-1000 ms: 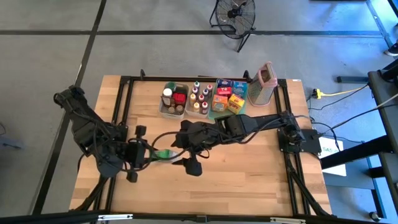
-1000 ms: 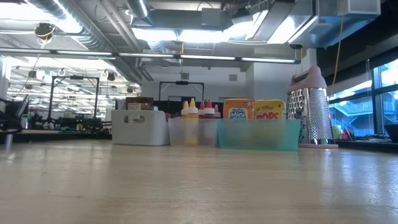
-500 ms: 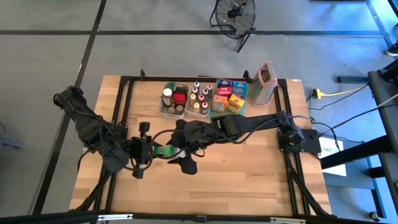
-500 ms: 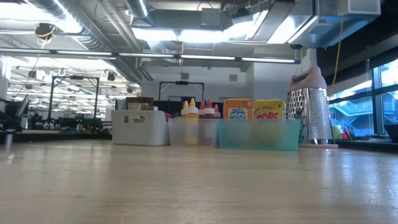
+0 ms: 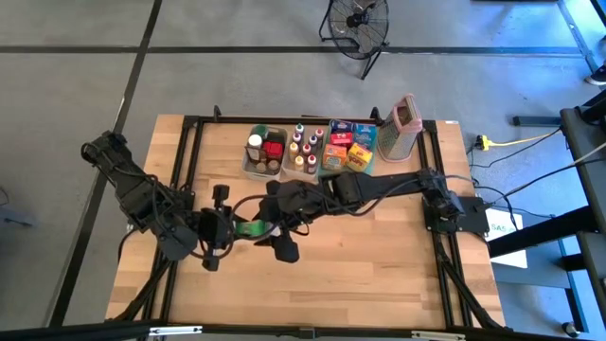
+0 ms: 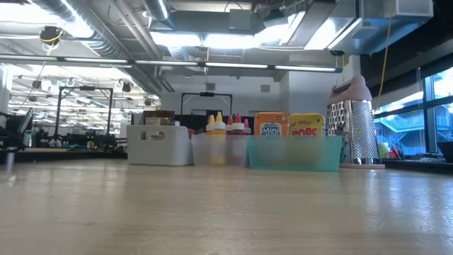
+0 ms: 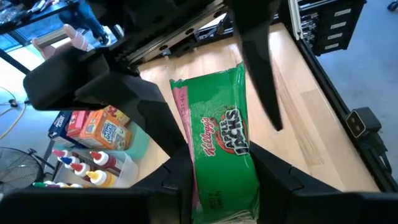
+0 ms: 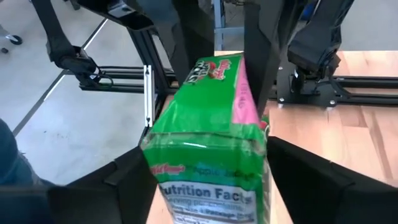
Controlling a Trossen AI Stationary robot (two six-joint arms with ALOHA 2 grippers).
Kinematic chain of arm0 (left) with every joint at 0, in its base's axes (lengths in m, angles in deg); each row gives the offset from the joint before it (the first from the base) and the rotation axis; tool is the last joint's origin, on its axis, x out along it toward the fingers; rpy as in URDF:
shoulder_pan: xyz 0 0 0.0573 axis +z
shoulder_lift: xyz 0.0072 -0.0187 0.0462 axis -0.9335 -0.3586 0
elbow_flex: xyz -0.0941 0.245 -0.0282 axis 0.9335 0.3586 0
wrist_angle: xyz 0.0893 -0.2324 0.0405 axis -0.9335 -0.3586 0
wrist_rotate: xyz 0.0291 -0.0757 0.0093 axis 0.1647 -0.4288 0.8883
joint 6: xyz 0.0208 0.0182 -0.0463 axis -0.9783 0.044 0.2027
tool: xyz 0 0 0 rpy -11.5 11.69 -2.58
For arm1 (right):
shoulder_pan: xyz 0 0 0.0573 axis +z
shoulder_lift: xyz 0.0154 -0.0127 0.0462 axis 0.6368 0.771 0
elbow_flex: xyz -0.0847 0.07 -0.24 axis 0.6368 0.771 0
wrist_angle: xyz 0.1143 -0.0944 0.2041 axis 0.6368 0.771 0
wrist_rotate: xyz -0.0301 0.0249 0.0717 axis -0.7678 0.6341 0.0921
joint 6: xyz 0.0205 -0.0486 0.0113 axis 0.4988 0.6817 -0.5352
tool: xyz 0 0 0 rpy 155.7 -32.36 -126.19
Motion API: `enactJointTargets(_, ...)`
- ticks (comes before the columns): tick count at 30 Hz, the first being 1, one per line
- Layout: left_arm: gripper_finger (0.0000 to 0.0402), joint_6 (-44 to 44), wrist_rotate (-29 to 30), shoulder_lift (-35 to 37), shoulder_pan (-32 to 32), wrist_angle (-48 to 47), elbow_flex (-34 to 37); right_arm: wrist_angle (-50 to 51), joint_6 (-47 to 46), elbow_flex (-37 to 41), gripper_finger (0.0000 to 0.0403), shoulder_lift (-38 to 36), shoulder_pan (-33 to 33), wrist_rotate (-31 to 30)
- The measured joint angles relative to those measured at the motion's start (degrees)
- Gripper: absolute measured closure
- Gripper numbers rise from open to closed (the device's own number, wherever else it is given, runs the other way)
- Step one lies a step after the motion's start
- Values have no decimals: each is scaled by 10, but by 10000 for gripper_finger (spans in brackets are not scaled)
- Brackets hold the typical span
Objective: Pick & Place Kitchen Items
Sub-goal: Put the green cereal box into the green bin
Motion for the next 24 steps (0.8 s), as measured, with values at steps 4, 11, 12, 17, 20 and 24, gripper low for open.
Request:
enactJointTargets(4, 289, -3, -2, 0, 5, 0, 0, 6, 0, 0, 150, 0, -4, 13)
enactJointTargets(11, 289, 0, -9, 0, 16, 0, 0, 9, 7, 0, 217, 2, -5, 9)
enactJointTargets(12, 288, 0, -9, 0, 18, 0, 0, 9, 7, 0, 226, 2, -5, 8)
enactJointTargets(17, 285, 2, -6, 0, 18, -1, 0, 10, 9, 0, 262, 2, -5, 6)
enactJointTargets(20, 284, 9, -6, 0, 18, 0, 0, 12, 9, 0, 269, 2, -5, 7)
enactJointTargets(24, 279, 44, -7, 0, 18, 1, 0, 13, 9, 0, 270, 2, -5, 12)
